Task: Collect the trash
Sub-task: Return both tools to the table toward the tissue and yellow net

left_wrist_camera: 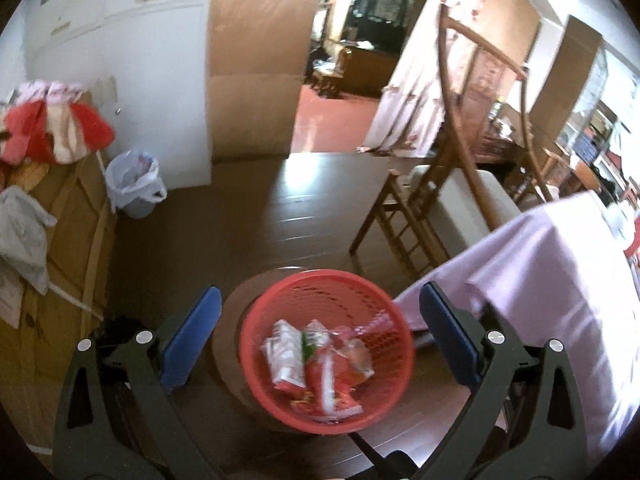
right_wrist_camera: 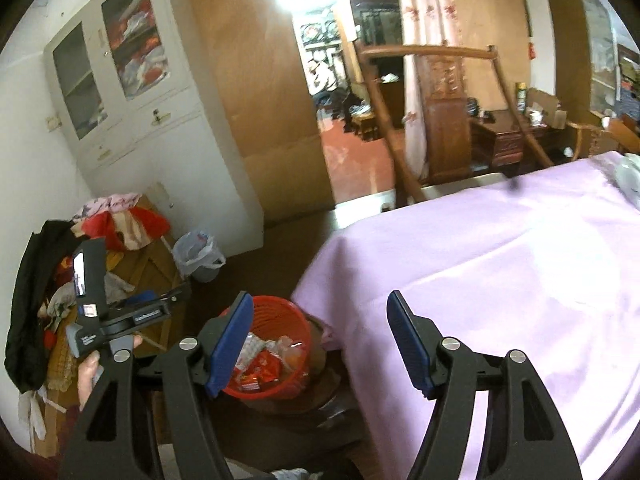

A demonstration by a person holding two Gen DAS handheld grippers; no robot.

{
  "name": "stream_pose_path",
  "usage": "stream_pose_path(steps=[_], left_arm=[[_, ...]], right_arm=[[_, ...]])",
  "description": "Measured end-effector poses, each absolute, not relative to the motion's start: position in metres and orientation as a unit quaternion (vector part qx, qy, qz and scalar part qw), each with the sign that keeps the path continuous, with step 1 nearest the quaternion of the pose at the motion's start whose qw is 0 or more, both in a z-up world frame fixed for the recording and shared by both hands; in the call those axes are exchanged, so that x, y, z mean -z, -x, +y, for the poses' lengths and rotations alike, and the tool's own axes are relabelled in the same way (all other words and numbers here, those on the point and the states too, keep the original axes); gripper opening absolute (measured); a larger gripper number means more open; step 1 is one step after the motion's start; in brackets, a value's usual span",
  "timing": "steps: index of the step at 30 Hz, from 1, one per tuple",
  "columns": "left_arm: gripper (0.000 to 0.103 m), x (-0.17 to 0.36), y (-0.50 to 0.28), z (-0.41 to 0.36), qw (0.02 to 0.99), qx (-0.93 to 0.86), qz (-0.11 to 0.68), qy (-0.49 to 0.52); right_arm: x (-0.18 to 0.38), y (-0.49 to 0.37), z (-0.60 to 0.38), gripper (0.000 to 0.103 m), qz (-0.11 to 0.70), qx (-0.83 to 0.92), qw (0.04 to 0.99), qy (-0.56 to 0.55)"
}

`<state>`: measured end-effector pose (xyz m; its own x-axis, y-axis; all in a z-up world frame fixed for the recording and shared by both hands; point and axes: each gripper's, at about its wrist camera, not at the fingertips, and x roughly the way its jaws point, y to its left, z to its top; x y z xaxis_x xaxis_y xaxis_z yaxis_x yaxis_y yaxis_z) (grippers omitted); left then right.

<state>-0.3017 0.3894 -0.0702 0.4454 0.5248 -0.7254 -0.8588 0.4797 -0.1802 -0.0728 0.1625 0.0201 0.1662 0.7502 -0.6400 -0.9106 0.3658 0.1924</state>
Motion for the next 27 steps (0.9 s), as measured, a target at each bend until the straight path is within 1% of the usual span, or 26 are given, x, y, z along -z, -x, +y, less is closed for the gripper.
stream_pose_path(steps=[8, 12, 20, 27], left_arm=[[0.096, 0.037, 0.236, 0.327, 0.845, -0.379, 0.321, 0.200], [0.096, 0.023, 0.195, 0.293, 0.868, -0.330, 0.330, 0.171], [0.096, 0.004, 0.092, 0.205, 0.908, -0.196, 0.353, 0.110], [0.096, -0.003, -0.001, 0.122, 0.921, -0.100, 0.374, 0.053]], right_arm=[[-0.034, 0.030, 0.068, 0.069, 0.319, -0.489, 0.807, 0.083], [-0.034, 0.007, 0.014, 0.073, 0.310, -0.443, 0.838, 0.075], [-0.021, -0.049, -0.105, 0.074, 0.311, -0.315, 0.895, 0.055], [0.003, -0.107, -0.204, 0.075, 0.319, -0.193, 0.928, 0.014]])
